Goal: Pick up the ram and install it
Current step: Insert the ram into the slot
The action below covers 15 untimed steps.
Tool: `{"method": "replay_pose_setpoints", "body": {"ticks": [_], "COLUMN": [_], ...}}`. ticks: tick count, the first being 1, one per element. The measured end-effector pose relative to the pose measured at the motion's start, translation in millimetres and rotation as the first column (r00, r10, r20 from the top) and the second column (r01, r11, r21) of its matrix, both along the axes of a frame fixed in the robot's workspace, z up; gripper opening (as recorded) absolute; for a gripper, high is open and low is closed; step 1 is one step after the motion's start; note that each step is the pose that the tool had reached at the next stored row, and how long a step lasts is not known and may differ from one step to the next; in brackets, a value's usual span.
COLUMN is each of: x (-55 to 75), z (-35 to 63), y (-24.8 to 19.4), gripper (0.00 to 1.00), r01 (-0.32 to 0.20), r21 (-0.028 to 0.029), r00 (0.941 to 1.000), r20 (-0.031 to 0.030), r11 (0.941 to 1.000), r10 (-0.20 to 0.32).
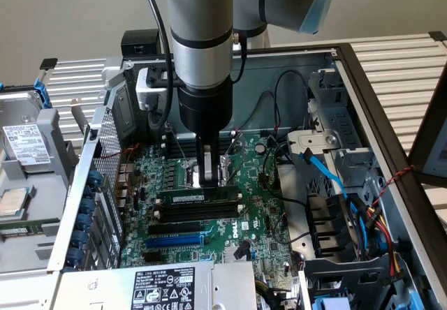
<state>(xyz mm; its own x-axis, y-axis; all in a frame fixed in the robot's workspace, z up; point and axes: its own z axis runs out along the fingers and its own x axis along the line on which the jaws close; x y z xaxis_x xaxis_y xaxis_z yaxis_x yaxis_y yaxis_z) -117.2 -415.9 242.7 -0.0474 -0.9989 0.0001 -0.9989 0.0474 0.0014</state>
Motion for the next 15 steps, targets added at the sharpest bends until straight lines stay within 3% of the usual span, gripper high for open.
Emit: {"method": "replay_pose_setpoints", "body": {"ticks": [15], "x": [-3.0], "z": [-6.2], "y": [0.1], "gripper": [0.12], "r01": [-0.003], "r21": [-0.0025], "r00": [1.0000], "r20": [0.0011], "r11": [1.0000], "r10": [0.003]}}
